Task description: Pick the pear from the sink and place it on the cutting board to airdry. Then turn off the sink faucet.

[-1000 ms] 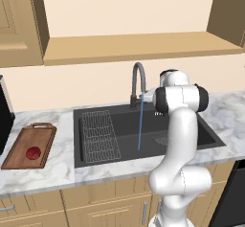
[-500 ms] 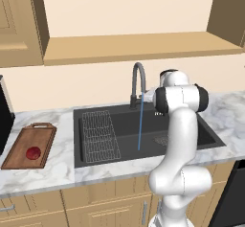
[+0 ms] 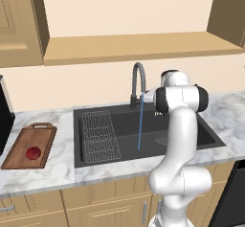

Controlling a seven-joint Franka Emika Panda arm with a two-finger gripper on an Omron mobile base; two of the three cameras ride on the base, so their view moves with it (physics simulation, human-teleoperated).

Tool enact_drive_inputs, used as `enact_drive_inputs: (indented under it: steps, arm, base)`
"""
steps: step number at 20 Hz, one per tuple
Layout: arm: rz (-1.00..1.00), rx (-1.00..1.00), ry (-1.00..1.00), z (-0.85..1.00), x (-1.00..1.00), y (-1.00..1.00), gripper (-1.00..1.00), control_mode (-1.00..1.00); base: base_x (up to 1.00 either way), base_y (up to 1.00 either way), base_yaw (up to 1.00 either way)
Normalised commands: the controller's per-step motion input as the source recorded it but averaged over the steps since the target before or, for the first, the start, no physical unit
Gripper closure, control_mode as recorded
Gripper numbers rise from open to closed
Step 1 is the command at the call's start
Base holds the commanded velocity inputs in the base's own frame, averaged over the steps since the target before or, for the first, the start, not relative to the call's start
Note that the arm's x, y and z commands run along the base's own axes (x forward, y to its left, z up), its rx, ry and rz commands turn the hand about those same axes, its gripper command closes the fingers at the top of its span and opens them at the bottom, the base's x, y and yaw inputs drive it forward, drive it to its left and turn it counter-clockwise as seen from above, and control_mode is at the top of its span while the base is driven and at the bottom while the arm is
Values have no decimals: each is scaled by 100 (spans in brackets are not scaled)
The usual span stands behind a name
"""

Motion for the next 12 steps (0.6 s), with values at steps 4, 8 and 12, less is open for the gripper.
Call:
enact_drive_inputs:
  steps: [4, 8, 12]
  arm:
    - [3, 0, -4, -32, 0, -42, -100, -100]
    - [3, 0, -3, -35, 0, -37, -100, -100]
    - [4, 0, -1, -42, 7, -35, -100, -100]
  base:
    - [0, 0, 0]
    - [0, 0, 0]
    - [0, 0, 0]
